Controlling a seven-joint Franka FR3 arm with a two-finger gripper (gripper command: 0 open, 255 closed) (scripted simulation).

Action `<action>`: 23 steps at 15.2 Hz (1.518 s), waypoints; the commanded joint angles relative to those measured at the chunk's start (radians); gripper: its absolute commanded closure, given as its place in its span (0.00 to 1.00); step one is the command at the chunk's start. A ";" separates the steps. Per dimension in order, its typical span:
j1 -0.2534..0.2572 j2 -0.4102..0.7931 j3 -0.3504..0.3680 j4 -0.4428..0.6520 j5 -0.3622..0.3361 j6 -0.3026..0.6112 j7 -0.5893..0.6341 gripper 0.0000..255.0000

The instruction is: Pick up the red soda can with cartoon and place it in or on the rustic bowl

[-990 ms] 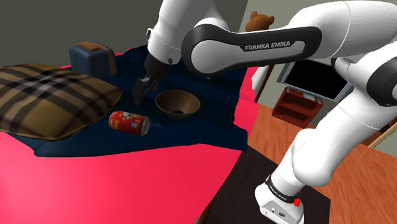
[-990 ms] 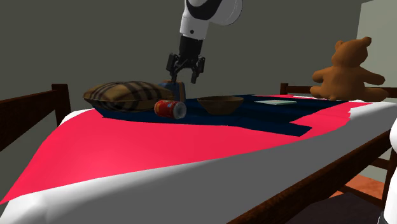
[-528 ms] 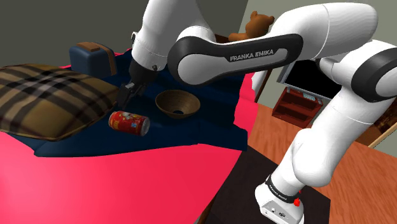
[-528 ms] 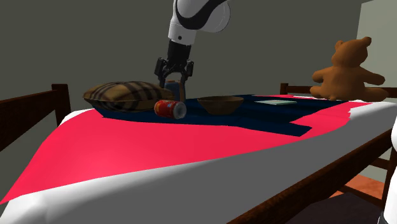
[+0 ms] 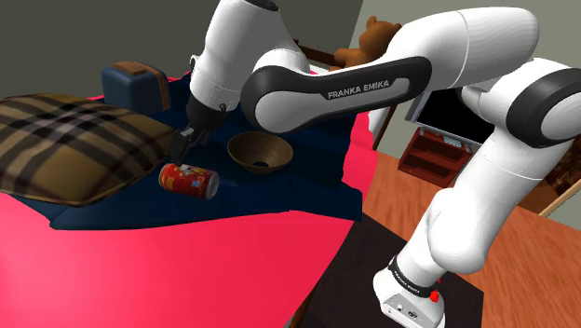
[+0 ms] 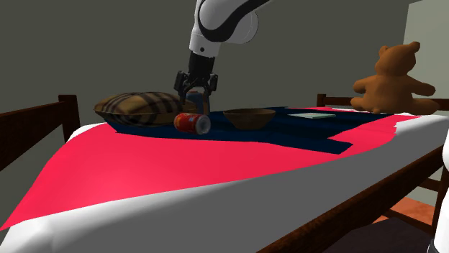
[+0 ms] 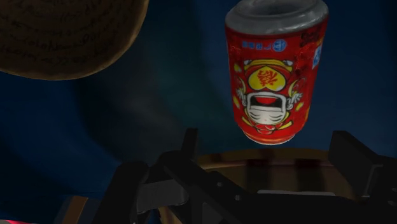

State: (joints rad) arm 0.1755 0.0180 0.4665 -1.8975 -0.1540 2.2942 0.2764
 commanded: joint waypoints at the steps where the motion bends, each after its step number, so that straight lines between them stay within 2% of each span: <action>1: 0.000 0.000 0.000 0.000 0.000 0.000 0.000 0.00; 2: 0.000 0.000 0.000 0.000 0.000 0.000 0.000 0.00; 3: 0.000 0.000 0.000 0.000 0.000 0.000 0.000 1.00; 12: 0.000 0.000 0.000 0.000 0.000 0.000 0.000 1.00; 13: 0.000 0.000 0.000 0.000 0.000 0.000 0.000 0.00; 16: -0.013 0.218 0.002 0.255 0.160 -0.187 -0.177 0.00; 17: -0.017 0.239 0.007 0.280 0.168 -0.207 -0.188 0.00; 23: -0.006 0.277 0.006 0.251 0.148 -0.142 -0.176 0.00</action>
State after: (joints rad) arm 0.1671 0.2872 0.4731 -1.6431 -0.0028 2.1413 0.0989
